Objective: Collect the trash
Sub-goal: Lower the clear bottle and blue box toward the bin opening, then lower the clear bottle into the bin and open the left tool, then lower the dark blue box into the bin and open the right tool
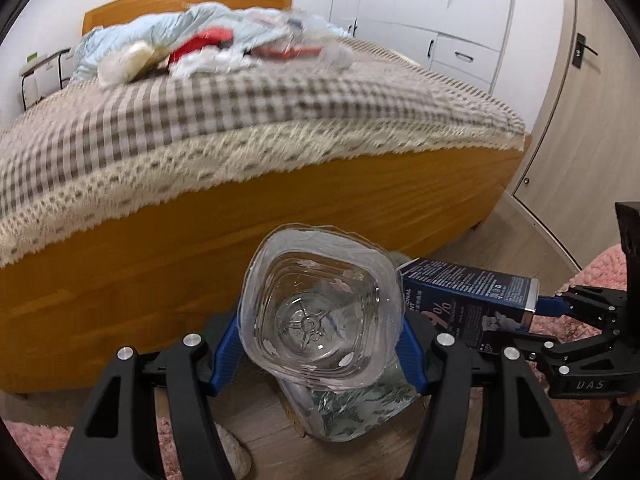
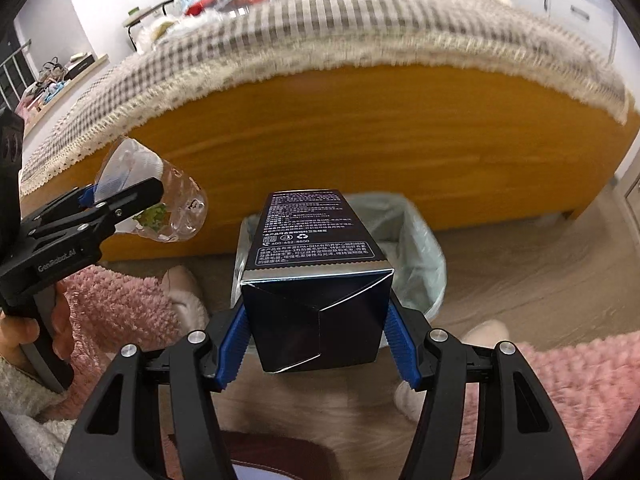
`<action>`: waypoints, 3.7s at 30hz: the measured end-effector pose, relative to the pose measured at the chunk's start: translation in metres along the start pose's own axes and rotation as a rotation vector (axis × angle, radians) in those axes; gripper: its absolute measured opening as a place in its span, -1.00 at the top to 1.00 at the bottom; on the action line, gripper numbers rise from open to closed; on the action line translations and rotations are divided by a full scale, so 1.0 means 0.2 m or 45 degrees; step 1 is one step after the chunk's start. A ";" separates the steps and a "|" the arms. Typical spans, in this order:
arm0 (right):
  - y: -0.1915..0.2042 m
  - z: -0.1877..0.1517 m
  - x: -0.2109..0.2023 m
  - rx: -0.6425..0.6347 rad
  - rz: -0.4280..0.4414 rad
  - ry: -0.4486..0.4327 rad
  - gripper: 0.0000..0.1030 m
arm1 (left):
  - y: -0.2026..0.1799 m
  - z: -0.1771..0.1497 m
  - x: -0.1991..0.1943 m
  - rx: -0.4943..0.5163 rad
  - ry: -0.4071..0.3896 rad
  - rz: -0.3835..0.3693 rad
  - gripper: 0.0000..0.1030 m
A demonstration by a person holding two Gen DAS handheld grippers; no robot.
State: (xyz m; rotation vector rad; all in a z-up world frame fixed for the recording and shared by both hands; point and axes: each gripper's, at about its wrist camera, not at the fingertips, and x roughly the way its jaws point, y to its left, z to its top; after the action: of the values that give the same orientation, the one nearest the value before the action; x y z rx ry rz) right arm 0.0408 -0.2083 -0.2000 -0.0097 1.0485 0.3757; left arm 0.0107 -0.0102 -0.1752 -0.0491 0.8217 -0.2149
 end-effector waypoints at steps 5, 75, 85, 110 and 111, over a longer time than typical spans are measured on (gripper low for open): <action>-0.03 0.00 0.18 0.054 0.020 0.155 -0.15 | 0.04 -0.03 0.10 -0.056 0.080 -0.036 -0.22; -0.10 0.02 0.75 0.070 -0.003 0.673 -0.15 | -0.22 -0.37 1.13 0.688 1.196 -0.151 -0.17; -0.09 0.01 0.82 0.074 -0.011 0.718 -0.16 | -0.23 -0.48 1.23 0.701 1.171 -0.200 -0.18; -0.03 0.02 0.95 0.054 -0.101 0.766 -0.17 | -0.08 -0.39 0.81 0.495 1.009 -0.022 -0.51; -0.02 0.01 0.96 0.048 -0.110 0.769 -0.16 | -0.05 -0.36 0.78 0.467 0.994 -0.010 -0.51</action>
State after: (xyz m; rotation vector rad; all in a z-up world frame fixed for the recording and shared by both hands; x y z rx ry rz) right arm 0.1294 -0.1541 -0.3624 -0.1414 1.6457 0.2777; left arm 0.0593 -0.0502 -0.3366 0.4000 1.5444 -0.3999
